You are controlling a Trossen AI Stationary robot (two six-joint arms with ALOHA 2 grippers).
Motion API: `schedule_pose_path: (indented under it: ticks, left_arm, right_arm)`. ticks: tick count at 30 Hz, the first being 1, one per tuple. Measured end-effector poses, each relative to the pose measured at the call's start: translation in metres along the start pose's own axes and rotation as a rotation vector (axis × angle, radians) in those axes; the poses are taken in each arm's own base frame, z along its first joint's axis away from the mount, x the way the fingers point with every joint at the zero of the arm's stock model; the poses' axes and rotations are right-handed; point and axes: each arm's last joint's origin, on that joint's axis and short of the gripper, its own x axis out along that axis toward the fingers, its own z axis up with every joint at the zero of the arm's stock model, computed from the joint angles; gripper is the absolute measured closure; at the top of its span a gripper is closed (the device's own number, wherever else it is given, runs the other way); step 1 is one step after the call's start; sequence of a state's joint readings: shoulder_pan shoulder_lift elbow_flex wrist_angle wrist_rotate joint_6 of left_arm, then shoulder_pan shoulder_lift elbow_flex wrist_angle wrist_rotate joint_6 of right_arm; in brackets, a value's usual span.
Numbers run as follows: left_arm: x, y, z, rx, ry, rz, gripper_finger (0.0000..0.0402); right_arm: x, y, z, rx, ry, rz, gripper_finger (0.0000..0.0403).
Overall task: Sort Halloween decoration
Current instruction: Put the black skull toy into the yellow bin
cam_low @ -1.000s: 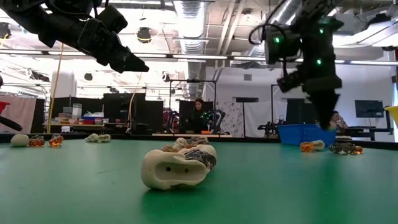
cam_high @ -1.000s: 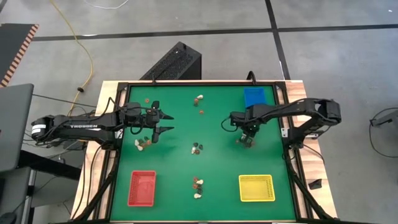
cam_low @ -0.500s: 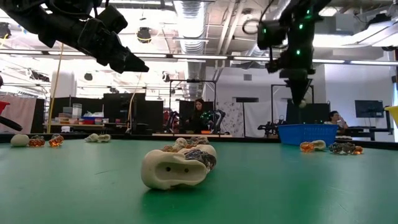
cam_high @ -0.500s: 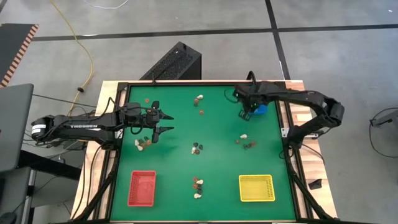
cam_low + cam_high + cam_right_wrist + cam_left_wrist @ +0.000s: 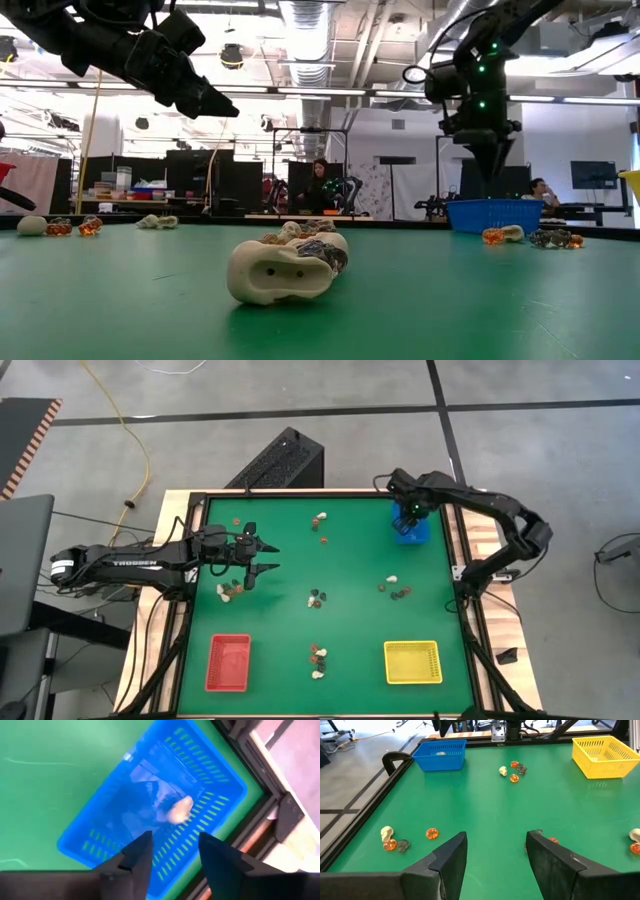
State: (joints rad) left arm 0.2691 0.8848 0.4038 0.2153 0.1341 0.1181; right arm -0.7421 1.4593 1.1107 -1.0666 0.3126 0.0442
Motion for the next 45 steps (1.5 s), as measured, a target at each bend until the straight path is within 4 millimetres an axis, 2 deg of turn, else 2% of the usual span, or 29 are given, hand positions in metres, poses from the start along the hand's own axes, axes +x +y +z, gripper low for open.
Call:
schedule_pose_path:
  ticks: [5,9,15,20,25,29,36,45]
  left_arm:
    - [0.000,0.000,0.000,0.000,0.001,0.000,0.0208]
    - [0.000,0.000,0.000,0.013,0.001,0.001,0.0208]
    - [0.000,0.000,0.000,0.016,0.002,0.002,0.0208]
    - [0.000,0.000,0.000,0.016,0.003,0.003,0.0208]
    - [0.000,0.000,-0.002,0.014,0.016,0.001,0.0208]
    - [0.000,0.000,-0.003,0.013,0.027,0.000,0.0208]
    - [0.000,0.000,-0.003,0.013,0.027,-0.001,0.0208]
    - [0.000,0.000,-0.004,0.012,0.038,-0.003,0.0208]
  right_arm:
    - [-0.011,0.008,-0.003,0.003,-0.005,0.030,0.0168]
    - [-0.030,0.030,-0.007,0.003,-0.091,0.156,0.0168]
    - [-0.056,0.088,-0.010,-0.119,-0.340,0.289,0.0172]
    - [-0.060,0.148,-0.013,-0.276,-0.610,0.423,0.0173]
    - [-0.063,0.197,-0.020,-0.407,-0.781,0.518,0.0173]
    - [-0.055,0.230,-0.026,-0.489,-0.813,0.549,0.0173]
    - [-0.009,0.281,-0.033,-0.602,-0.766,0.540,0.0173]
    - [0.006,0.295,-0.032,-0.616,-0.793,0.544,0.0173]
